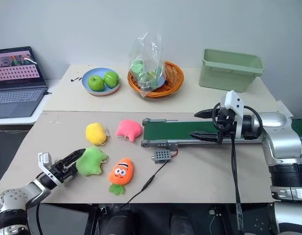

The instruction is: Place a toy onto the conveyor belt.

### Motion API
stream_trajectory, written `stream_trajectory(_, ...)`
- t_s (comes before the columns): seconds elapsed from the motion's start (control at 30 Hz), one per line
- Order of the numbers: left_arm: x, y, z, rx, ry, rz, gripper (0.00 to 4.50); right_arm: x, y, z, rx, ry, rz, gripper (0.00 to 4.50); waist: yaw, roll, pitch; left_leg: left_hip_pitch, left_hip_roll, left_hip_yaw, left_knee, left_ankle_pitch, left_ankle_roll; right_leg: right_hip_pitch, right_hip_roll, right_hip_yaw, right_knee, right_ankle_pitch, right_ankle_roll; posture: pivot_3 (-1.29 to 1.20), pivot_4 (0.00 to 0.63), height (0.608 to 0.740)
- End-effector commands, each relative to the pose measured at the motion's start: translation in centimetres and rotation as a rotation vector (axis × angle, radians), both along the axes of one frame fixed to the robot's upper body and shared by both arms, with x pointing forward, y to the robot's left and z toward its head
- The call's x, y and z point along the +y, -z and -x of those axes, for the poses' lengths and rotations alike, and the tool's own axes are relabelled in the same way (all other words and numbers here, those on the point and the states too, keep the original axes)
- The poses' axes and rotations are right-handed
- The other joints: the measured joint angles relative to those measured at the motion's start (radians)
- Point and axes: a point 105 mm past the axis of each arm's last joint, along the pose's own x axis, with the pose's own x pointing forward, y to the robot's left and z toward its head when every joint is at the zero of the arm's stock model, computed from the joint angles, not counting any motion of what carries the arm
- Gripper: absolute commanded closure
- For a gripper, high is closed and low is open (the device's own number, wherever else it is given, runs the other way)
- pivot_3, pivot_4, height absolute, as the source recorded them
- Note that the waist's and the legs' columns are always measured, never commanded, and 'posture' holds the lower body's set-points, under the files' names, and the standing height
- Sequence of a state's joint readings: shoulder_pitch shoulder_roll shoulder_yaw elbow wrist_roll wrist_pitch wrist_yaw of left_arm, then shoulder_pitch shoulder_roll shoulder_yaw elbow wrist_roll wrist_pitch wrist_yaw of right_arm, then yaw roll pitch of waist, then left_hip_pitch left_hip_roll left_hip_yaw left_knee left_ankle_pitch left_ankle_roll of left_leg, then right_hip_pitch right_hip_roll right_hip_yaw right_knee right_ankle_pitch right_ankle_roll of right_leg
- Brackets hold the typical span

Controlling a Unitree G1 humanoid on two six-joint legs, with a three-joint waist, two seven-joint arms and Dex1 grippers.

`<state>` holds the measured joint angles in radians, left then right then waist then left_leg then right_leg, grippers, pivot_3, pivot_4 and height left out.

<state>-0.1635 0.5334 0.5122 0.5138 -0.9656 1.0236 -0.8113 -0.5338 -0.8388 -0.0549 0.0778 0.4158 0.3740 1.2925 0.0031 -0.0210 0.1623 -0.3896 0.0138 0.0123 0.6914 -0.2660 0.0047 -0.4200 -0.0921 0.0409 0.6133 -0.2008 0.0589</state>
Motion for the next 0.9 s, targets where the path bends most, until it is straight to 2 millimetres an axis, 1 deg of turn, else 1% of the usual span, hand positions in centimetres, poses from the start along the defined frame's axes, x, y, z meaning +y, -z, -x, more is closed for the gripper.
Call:
stream_trajectory(0.03,-0.9,1.6,0.6,0.063,0.042,0.018,1.91,-0.3,-1.5,0.3,-0.064,0.007,0.002,0.00,-0.003,0.000,0.000,0.000,0.000,0.000,0.000,0.000,0.000,0.000,0.000,0.000,0.000,0.000,0.000,0.00,0.150,0.740)
stream_trajectory(0.1,-0.7,1.5,0.6,0.056,0.040,0.017,2.60,-0.2,-1.5,0.3,-0.065,0.007,0.003,0.00,-0.003,0.000,0.000,-0.001,0.000,0.000,0.000,0.000,0.000,-0.001,0.000,0.000,0.000,0.000,0.000,0.00,0.150,0.740)
stream_trajectory(0.2,-0.7,0.4,0.9,0.012,0.070,0.045,3.64,-0.2,-1.5,0.3,-0.063,0.008,0.002,0.00,-0.003,0.001,0.000,0.000,0.000,0.000,0.000,0.000,0.000,0.000,0.000,0.000,0.001,0.000,0.000,0.00,0.150,0.740)
stream_trajectory(0.27,-0.9,-0.8,0.9,-0.030,0.091,0.042,4.29,-0.1,-1.5,0.2,-0.064,0.006,0.001,0.00,-0.005,0.001,-0.001,0.001,0.000,0.000,0.000,0.000,0.000,0.000,0.000,0.000,0.001,0.000,0.000,0.00,0.150,0.740)
stream_trajectory(0.3,-0.9,-1.3,0.9,-0.048,0.097,0.031,4.29,0.0,-1.5,0.2,-0.064,0.004,0.001,0.00,-0.007,0.001,-0.001,0.001,0.000,0.000,0.000,0.000,0.000,0.000,0.000,0.000,0.001,0.000,0.000,0.00,0.150,0.740)
stream_trajectory(0.37,-1.5,-4.1,0.7,-0.151,0.144,-0.039,4.29,0.1,-1.5,0.1,-0.065,-0.002,-0.002,0.00,-0.012,-0.001,0.001,0.000,0.001,0.000,0.000,0.000,0.000,-0.001,0.000,0.000,0.001,0.000,0.000,0.00,0.150,0.740)
stream_trajectory(0.4,-1.9,-5.5,0.7,-0.203,0.166,-0.077,4.29,0.2,-1.5,0.1,-0.065,-0.004,-0.002,0.00,-0.013,-0.002,0.001,-0.002,0.001,0.000,0.000,0.000,0.000,-0.002,0.000,0.000,0.000,0.000,0.000,0.00,0.150,0.740)
stream_trajectory(0.43,-2.6,-7.4,0.4,-0.270,0.186,-0.102,4.29,0.2,-1.5,0.0,-0.066,-0.005,-0.002,0.00,-0.013,-0.003,0.002,-0.003,0.001,-0.001,0.000,0.000,0.000,-0.003,0.000,0.000,0.000,0.000,0.000,0.00,0.150,0.740)
stream_trajectory(0.47,-3.1,-8.5,0.2,-0.309,0.195,-0.114,4.29,0.2,-1.5,0.0,-0.066,-0.006,-0.002,0.00,-0.012,-0.004,0.003,-0.003,0.001,-0.001,0.000,0.000,0.000,-0.003,0.000,0.000,0.000,0.000,0.000,0.00,0.150,0.740)
stream_trajectory(0.5,-4.2,-10.3,-0.3,-0.375,0.215,-0.167,4.29,0.2,-1.5,-0.2,-0.066,-0.006,-0.001,0.00,-0.011,-0.005,0.003,-0.004,0.001,-0.002,0.000,0.000,0.000,-0.003,0.000,-0.001,0.000,0.000,0.000,0.00,0.150,0.740)
stream_trajectory(0.53,-4.9,-11.4,-0.6,-0.416,0.225,-0.203,4.29,0.3,-1.5,-0.2,-0.066,-0.006,-0.001,0.00,-0.009,-0.005,0.003,-0.004,0.001,-0.003,0.001,0.000,0.000,-0.003,-0.001,-0.001,0.000,0.000,0.000,0.00,0.150,0.740)
stream_trajectory(0.57,-6.3,-12.8,-0.9,-0.475,0.264,-0.263,4.29,0.3,-1.5,-0.3,-0.067,-0.007,-0.001,0.00,-0.007,-0.005,0.003,-0.004,0.001,-0.004,0.001,0.000,0.000,-0.003,-0.001,-0.001,0.000,0.000,0.000,0.00,0.150,0.740)
stream_trajectory(0.6,-7.2,-13.8,-1.0,-0.513,0.289,-0.303,4.29,0.3,-1.5,-0.4,-0.068,-0.008,-0.001,0.00,-0.006,-0.005,0.003,-0.004,0.001,-0.005,0.001,0.000,0.000,-0.002,-0.001,-0.001,0.000,0.001,0.001,0.00,0.150,0.740)
stream_trajectory(0.63,-8.6,-15.7,-1.5,-0.608,0.306,-0.401,4.29,0.4,-1.6,-0.4,-0.070,-0.009,-0.002,0.00,-0.008,-0.005,0.003,-0.004,0.001,-0.005,0.001,0.000,0.000,-0.002,-0.001,-0.001,0.000,0.001,0.001,0.00,0.150,0.740)
stream_trajectory(0.7,-11.0,-19.3,-2.2,-0.779,0.325,-0.539,4.29,0.5,-1.6,-0.5,-0.071,-0.011,-0.003,0.00,-0.009,-0.005,0.003,-0.003,0.000,-0.005,0.001,0.000,0.000,-0.002,-0.001,0.001,-0.001,0.001,0.001,0.00,0.150,0.740)
stream_trajectory(0.77,-12.9,-22.1,-2.7,-0.910,0.321,-0.631,4.29,0.6,-1.5,-0.6,-0.073,-0.010,-0.005,0.00,-0.008,-0.006,0.003,-0.005,0.000,-0.003,0.001,0.000,0.000,-0.002,0.000,0.000,-0.002,0.001,0.001,0.00,0.150,0.740)
stream_trajectory(0.8,-13.7,-23.0,-3.1,-0.952,0.308,-0.691,4.29,0.6,-1.5,-0.6,-0.073,-0.009,-0.006,0.00,-0.008,-0.006,0.003,-0.005,0.000,-0.002,0.001,0.000,-0.001,-0.003,0.000,0.000,-0.002,0.001,0.001,0.00,0.150,0.740)
stream_trajectory(0.83,-14.4,-23.5,-3.9,-0.993,0.293,-0.789,4.29,0.5,-1.5,-0.6,-0.073,-0.007,-0.008,0.00,-0.009,-0.006,0.003,-0.005,0.000,-0.002,0.001,0.000,-0.001,-0.002,0.000,0.000,-0.002,0.001,0.001,0.00,0.150,0.740)
stream_trajectory(0.87,-15.2,-23.5,-4.2,-1.035,0.311,-0.899,4.29,0.5,-1.4,-0.5,-0.073,-0.005,-0.009,0.00,-0.010,-0.006,0.003,-0.005,-0.001,-0.002,0.001,0.000,-0.001,-0.002,0.000,0.000,-0.002,0.001,0.001,0.00,0.150,0.740)
stream_trajectory(0.9,-16.1,-23.0,-4.4,-1.087,0.349,-1.025,4.29,0.5,-1.4,-0.5,-0.074,-0.002,-0.012,0.00,-0.015,-0.005,0.003,-0.005,-0.001,-0.002,0.001,0.000,-0.001,-0.002,0.000,0.000,-0.002,0.001,0.001,0.00,0.150,0.740)
